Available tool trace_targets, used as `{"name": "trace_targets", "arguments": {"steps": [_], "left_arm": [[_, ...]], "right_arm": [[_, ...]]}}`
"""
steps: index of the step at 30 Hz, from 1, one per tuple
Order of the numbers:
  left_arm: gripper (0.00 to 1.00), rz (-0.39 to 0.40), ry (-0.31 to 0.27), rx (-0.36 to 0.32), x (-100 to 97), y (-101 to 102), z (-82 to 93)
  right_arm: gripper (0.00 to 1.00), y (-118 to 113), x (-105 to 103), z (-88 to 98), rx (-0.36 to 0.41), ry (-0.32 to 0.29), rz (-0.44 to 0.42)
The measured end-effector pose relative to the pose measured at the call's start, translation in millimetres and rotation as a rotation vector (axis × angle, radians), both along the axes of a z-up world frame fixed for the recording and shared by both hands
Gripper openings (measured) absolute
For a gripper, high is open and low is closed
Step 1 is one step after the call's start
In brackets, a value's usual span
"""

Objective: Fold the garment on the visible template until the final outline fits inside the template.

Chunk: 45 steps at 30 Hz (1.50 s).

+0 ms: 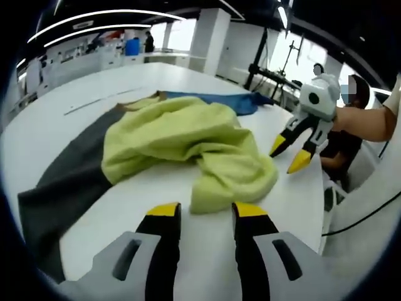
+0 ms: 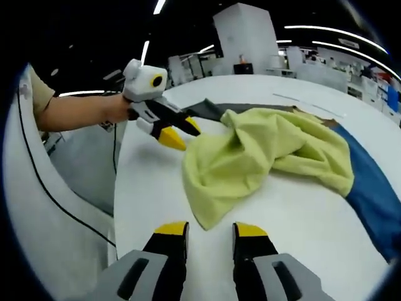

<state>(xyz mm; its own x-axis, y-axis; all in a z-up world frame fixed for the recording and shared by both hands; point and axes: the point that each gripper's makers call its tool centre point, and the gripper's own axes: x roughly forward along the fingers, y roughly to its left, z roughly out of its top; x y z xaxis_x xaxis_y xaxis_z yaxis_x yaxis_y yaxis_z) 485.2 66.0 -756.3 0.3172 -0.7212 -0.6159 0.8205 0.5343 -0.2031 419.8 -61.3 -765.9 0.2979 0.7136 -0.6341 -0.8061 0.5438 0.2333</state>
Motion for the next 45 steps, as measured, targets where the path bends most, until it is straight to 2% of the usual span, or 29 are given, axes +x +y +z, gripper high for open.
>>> {"name": "trace_targets", "arguments": {"steps": [9,13,16,21,25,32,40,45], "left_arm": [[0.22,-0.020,0.002,0.005,-3.1,-6,-1.5],[0.13,-0.024,0.009,0.004,-6.3,-6,-1.6],[0.09,-0.027,0.014,0.003,-8.8,-6,-1.9],[0.00,-0.036,0.024,-0.002,-13.5,-6,-1.1],[0.00,-0.044,0.027,-0.005,-17.0,-9,-0.6],[0.00,-0.050,0.014,-0.003,-19.1,-10,4.9],[0.00,-0.048,-0.014,-0.034,-17.7,-10,27.2],[0.00,-0.046,-0.063,-0.060,-11.3,-12,53.2]], "right_arm": [[0.18,2,1,-1.0,0.005,-0.001,0.004],[0.15,4,0,-1.7,0.006,-0.002,0.009],[0.13,5,-1,-1.5,0.006,-0.006,0.008],[0.05,2,0,-0.5,0.000,-0.022,0.009],[0.00,1,1,1.0,0.006,-0.023,0.008],[0.00,0,-1,3.0,0.001,-0.026,0.013],[0.00,-8,10,32.4,0.024,-0.076,-0.010],[0.00,-11,22,56.5,0.048,-0.124,-0.031]]}}
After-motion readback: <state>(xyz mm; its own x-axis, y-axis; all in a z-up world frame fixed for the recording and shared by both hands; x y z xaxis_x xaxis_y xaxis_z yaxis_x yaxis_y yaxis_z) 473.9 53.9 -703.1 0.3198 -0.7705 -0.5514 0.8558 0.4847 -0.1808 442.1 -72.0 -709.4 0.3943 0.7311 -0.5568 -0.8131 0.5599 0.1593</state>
